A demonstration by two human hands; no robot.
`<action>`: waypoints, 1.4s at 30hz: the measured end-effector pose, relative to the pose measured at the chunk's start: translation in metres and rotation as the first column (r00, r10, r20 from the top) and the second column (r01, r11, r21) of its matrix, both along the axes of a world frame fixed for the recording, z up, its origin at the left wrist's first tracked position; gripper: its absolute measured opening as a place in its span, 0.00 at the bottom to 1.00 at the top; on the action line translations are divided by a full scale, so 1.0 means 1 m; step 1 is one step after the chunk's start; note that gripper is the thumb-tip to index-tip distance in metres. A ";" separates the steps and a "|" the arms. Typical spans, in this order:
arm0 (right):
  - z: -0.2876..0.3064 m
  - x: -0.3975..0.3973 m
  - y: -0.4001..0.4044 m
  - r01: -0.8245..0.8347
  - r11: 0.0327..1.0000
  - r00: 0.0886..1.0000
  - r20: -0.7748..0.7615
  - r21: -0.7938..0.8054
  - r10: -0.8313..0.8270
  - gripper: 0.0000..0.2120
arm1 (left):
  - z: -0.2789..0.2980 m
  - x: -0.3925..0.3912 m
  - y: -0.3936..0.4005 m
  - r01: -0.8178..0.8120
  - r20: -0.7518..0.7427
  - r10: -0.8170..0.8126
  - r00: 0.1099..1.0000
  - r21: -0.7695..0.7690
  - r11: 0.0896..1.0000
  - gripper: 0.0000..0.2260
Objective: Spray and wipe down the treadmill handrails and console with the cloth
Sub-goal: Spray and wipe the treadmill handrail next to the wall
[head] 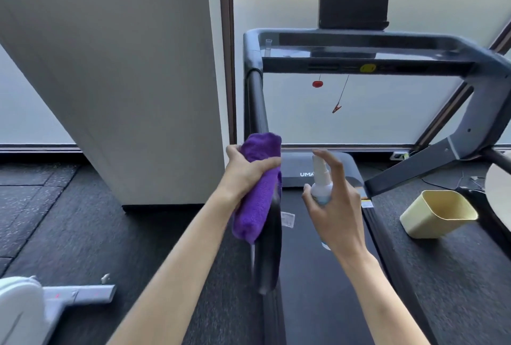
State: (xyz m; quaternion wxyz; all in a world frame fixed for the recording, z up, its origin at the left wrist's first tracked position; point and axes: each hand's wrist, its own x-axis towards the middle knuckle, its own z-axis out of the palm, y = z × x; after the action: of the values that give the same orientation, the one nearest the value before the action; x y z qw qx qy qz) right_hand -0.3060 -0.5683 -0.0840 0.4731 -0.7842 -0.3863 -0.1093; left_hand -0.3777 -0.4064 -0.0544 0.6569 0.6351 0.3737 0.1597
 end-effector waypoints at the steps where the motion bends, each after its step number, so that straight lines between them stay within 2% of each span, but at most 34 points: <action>1: 0.000 0.003 0.004 -0.004 1.000 1.000 0.000 -0.003 0.004 0.30 | -0.004 0.001 -0.001 -0.021 -0.008 0.021 1.000 0.017 1.000 0.30; 5: 0.003 0.015 0.022 -0.037 0.999 0.999 -0.012 -0.004 0.037 0.30 | 0.007 0.036 0.025 0.007 -0.156 0.022 0.988 0.182 0.983 0.30; 13: 0.005 0.031 0.042 -0.039 0.999 0.999 -0.008 0.006 0.039 0.31 | 0.027 0.119 0.099 -0.017 -0.211 0.065 0.975 0.223 0.975 0.37; 20: 0.022 0.029 0.052 -0.076 0.996 0.997 0.010 -0.046 0.077 0.31 | 0.020 0.117 0.102 -0.030 -0.192 0.072 0.979 0.214 0.976 0.43; 26: 0.044 0.046 0.079 -0.001 0.996 0.997 0.083 -0.091 0.009 0.33 | 0.016 0.128 0.117 0.056 -0.199 -0.009 0.980 0.230 0.972 0.34; 30: 0.045 0.057 0.110 0.084 0.989 0.988 0.142 -0.121 -0.067 0.33 | 0.015 0.144 0.138 0.069 -0.150 -0.036 0.988 0.222 0.973 0.36; 34: 0.045 0.067 0.142 0.130 0.981 0.989 0.088 -0.142 -0.118 0.31 | 0.014 0.161 0.158 0.088 -0.110 -0.069 0.992 0.175 0.981 0.34; 37: 0.048 0.079 0.154 0.146 0.971 0.987 0.098 -0.192 -0.129 0.30 | 0.016 0.172 0.171 0.082 -0.122 -0.058 0.991 0.199 0.977 0.29; 42: 0.066 0.097 0.161 0.194 0.921 0.980 0.110 -0.337 -0.166 0.31 | 0.017 0.177 0.179 0.114 -0.146 -0.085 0.986 0.200 0.973 0.29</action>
State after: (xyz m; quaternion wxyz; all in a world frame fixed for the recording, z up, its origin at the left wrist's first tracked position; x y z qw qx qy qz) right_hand -0.2086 -0.4068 -0.0176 0.3001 -0.8823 -0.3441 -0.1139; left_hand -0.2004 -0.2277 -0.0369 0.5673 0.7274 0.3667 0.1208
